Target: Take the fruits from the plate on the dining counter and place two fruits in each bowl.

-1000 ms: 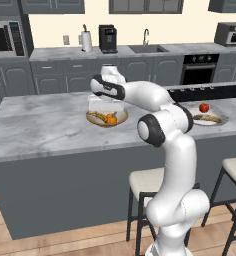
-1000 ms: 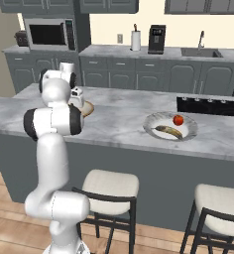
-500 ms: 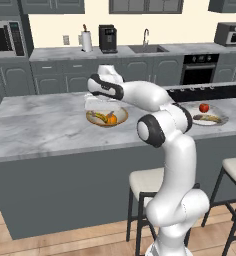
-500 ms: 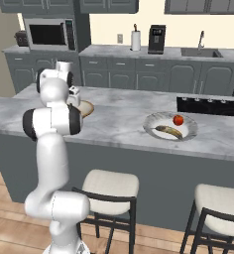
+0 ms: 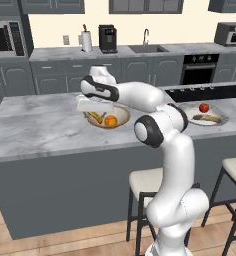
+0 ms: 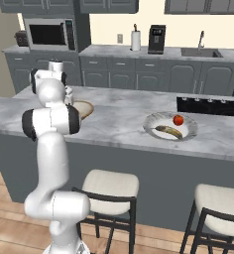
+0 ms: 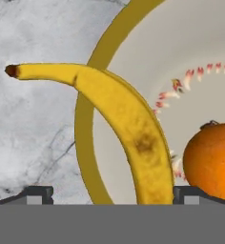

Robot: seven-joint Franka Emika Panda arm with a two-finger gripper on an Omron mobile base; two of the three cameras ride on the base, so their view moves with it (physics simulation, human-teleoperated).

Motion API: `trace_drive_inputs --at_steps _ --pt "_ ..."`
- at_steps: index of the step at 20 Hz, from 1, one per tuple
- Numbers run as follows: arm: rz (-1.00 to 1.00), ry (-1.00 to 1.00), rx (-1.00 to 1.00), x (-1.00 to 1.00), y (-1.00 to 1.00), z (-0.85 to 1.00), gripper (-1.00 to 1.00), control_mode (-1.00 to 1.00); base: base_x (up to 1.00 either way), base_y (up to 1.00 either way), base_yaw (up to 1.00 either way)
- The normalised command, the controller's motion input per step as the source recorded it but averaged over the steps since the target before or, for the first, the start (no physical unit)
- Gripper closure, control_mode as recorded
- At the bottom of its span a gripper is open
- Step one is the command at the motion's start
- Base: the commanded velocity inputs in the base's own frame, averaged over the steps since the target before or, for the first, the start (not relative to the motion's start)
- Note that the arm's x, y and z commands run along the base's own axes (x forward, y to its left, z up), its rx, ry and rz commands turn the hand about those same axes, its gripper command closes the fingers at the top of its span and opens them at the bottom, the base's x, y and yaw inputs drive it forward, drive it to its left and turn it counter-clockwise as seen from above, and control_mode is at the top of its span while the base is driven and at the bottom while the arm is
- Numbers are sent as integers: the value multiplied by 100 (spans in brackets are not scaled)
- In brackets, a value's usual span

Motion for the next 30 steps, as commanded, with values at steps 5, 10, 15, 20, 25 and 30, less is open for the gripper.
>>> trace_drive_inputs --at_steps 5,10,15,20,25,30 --pt "-5 -2 2 3 -21 8 -100 -100 0 0 0" --pt "-8 -3 3 6 -52 6 -100 -100 0 0 0" --pt "-9 -9 1 -8 -49 37 -100 -100 0 0 0" --pt "-12 -1 0 -3 -99 1 -100 -100 0 0 0" --pt "-7 0 0 -34 -85 0 -100 -100 0 0 0" --pt "0 -1 0 -17 -100 0 -100 -100 0 0 0"
